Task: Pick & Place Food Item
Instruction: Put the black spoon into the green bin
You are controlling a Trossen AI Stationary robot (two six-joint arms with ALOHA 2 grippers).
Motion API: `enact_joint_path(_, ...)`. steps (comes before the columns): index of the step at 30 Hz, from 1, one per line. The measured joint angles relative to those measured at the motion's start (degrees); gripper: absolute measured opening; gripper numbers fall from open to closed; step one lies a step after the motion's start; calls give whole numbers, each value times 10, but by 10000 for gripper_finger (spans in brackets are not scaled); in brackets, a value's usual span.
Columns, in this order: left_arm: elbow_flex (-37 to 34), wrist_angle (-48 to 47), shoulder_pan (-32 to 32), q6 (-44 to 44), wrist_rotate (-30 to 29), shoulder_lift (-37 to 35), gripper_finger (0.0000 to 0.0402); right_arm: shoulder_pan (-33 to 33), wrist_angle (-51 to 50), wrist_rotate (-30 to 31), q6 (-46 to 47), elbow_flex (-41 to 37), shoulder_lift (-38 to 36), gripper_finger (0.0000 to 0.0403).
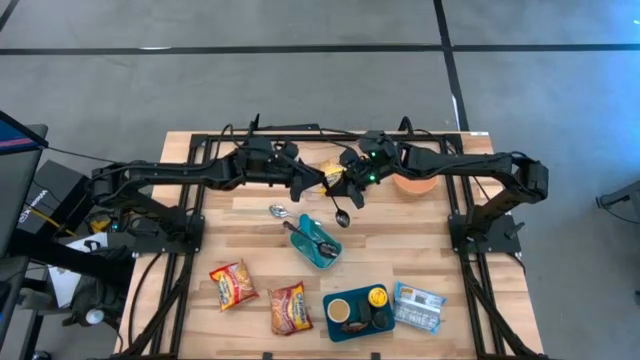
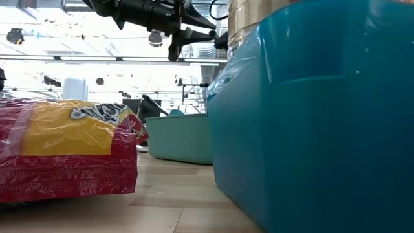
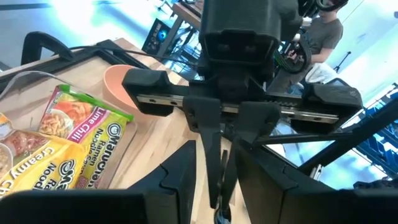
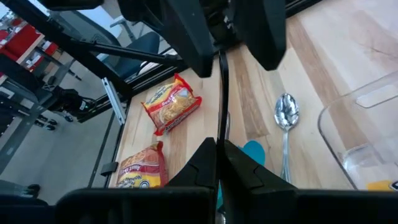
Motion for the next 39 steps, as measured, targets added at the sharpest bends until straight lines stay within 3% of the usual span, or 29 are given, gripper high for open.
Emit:
enact_joint_path(18, 0, 0, -10, 0, 0, 0, 103, 0, 30, -17, 0, 0, 0, 0)
enact_joint_path(33, 0, 0, -10, 3, 1, 0, 9, 0, 26, -28, 0, 0, 0, 0)
enact_joint_path(39, 0, 0, -10, 8, 2, 0, 8, 0, 26, -29, 0, 0, 0, 1)
